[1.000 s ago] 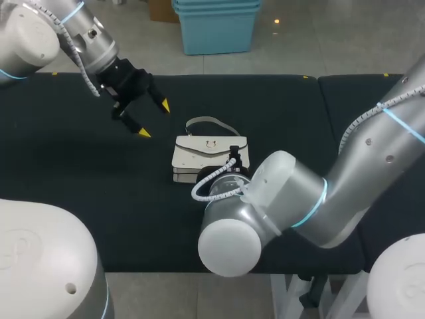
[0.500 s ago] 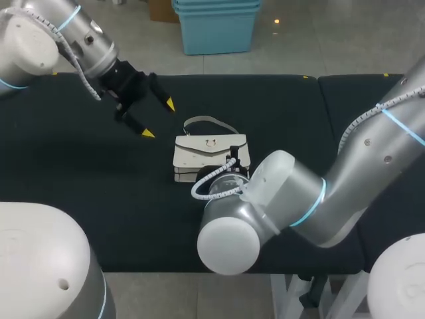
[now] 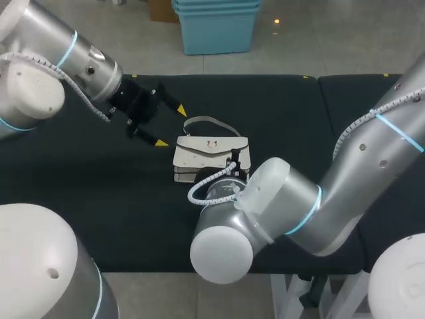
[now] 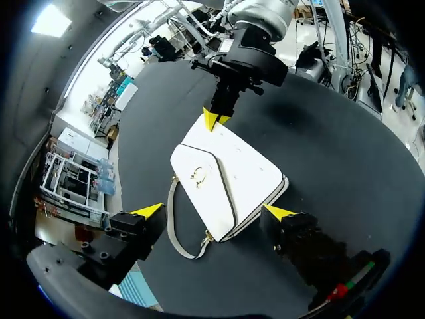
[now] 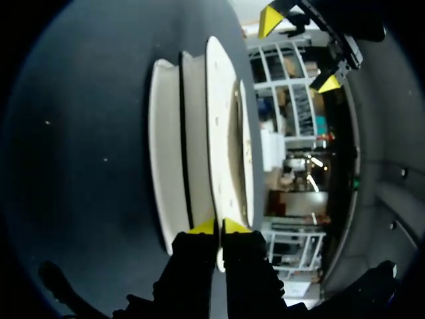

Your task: Pick up the bag, open it, inspect its contents, close it, and place it on the opposite side

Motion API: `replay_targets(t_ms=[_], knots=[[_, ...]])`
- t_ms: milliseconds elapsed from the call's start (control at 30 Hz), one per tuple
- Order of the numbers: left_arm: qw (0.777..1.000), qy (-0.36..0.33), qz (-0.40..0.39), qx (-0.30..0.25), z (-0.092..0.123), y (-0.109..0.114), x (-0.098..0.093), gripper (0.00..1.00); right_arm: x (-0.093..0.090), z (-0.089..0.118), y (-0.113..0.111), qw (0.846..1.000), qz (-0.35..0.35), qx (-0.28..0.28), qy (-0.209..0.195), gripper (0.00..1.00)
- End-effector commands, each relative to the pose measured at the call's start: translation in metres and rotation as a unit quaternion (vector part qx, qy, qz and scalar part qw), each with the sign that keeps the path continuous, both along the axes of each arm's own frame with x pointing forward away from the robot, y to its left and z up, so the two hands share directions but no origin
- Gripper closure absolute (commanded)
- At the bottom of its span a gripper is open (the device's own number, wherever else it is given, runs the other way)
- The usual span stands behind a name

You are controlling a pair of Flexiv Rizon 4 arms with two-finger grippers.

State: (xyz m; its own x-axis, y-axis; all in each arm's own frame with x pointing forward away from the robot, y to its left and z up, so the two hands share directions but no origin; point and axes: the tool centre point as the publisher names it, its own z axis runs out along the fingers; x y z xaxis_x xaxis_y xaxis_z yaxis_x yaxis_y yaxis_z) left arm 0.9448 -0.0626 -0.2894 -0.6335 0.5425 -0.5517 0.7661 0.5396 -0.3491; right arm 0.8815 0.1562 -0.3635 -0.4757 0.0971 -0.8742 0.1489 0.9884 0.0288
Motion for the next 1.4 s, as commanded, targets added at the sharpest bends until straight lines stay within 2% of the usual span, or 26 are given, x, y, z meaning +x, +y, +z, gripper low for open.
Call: replay_targets(t_ms=[33, 67, 133, 367, 600, 700, 1000, 1100, 1400], knots=[[0.997, -0.049, 0.024, -0.047, -0.009, -0.007, -0.008, 0.13, -0.003, -0.003, 0.006, 1.0, -0.007, -0.004, -0.006, 1.0], [0.997, -0.05, 0.024, -0.05, -0.01, -0.009, -0.009, 0.19, -0.003, -0.003, 0.006, 1.0, -0.007, -0.004, -0.006, 1.0], [0.997, -0.053, 0.023, -0.053, -0.015, -0.012, -0.009, 0.22, -0.003, -0.003, 0.006, 1.0, -0.007, -0.004, -0.006, 1.0], [0.996, -0.056, 0.019, -0.063, -0.028, -0.021, -0.006, 0.44, -0.003, -0.003, 0.006, 1.0, -0.007, -0.004, -0.006, 1.0], [0.996, -0.054, 0.023, -0.063, -0.035, -0.028, -0.006, 0.42, -0.003, -0.003, 0.006, 1.0, -0.007, -0.004, -0.006, 1.0], [0.996, -0.049, 0.026, -0.064, -0.038, -0.03, -0.005, 0.38, -0.003, -0.003, 0.006, 1.0, -0.007, -0.004, -0.006, 1.0], [0.995, -0.026, 0.04, -0.083, -0.046, -0.037, -0.006, 0.43, -0.003, -0.003, 0.006, 1.0, -0.007, -0.004, -0.006, 1.0], [0.995, -0.018, 0.036, -0.091, -0.046, -0.039, -0.01, 0.49, -0.003, -0.003, 0.006, 1.0, -0.007, -0.004, -0.006, 1.0], [0.996, -0.039, 0.039, -0.066, -0.06, -0.05, -0.007, 0.49, -0.003, -0.003, 0.006, 1.0, -0.007, -0.004, -0.006, 1.0]])
